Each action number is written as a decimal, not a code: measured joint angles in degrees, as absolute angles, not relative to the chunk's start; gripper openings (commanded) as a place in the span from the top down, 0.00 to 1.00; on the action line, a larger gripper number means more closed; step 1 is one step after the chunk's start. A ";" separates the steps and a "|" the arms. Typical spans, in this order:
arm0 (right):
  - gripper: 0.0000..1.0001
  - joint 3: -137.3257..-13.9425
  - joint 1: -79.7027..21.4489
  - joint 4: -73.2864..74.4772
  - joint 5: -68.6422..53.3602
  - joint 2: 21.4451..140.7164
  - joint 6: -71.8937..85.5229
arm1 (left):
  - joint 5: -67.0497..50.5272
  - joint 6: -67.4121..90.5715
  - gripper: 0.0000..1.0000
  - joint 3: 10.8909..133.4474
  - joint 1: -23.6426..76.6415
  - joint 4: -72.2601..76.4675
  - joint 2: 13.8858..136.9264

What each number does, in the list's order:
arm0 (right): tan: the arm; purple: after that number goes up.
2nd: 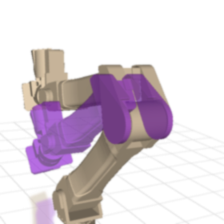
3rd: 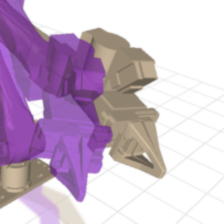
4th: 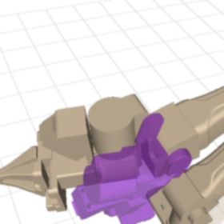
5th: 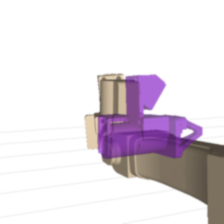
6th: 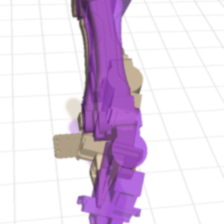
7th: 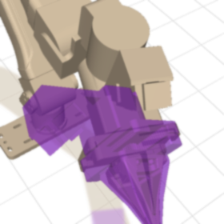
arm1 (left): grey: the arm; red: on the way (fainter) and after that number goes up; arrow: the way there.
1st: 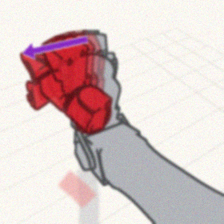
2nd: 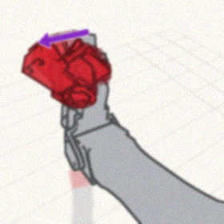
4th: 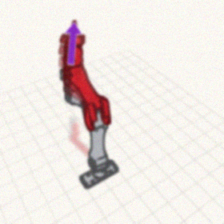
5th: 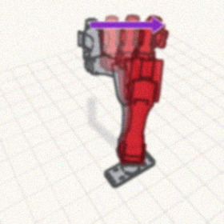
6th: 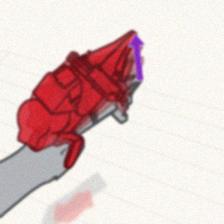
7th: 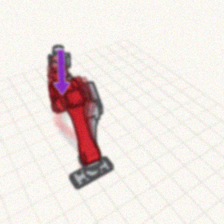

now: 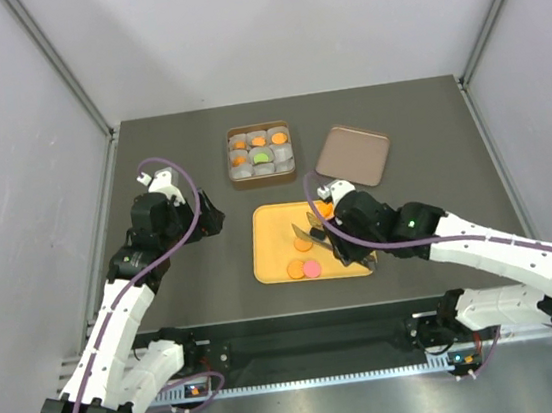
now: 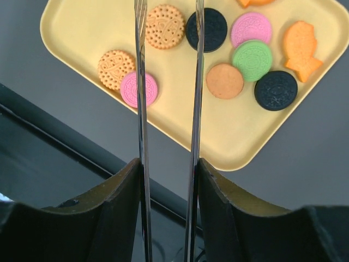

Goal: Pack the cookies

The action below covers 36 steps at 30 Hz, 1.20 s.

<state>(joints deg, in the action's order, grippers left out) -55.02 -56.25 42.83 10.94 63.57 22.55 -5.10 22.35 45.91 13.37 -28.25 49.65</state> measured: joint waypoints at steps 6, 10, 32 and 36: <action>0.58 -55.02 -58.85 42.44 11.27 68.66 23.20 | -5.10 22.35 0.07 45.91 13.37 -28.27 49.76; 0.57 -55.02 -60.01 42.46 11.38 70.43 23.75 | -5.08 22.35 0.07 45.91 13.37 -28.27 49.76; 0.57 -55.02 -62.43 44.84 13.72 70.37 27.24 | -5.10 22.35 0.07 45.89 13.37 -28.27 49.76; 0.57 -55.02 -62.54 45.69 13.89 69.67 27.75 | -5.10 22.35 0.07 45.89 13.37 -28.27 49.76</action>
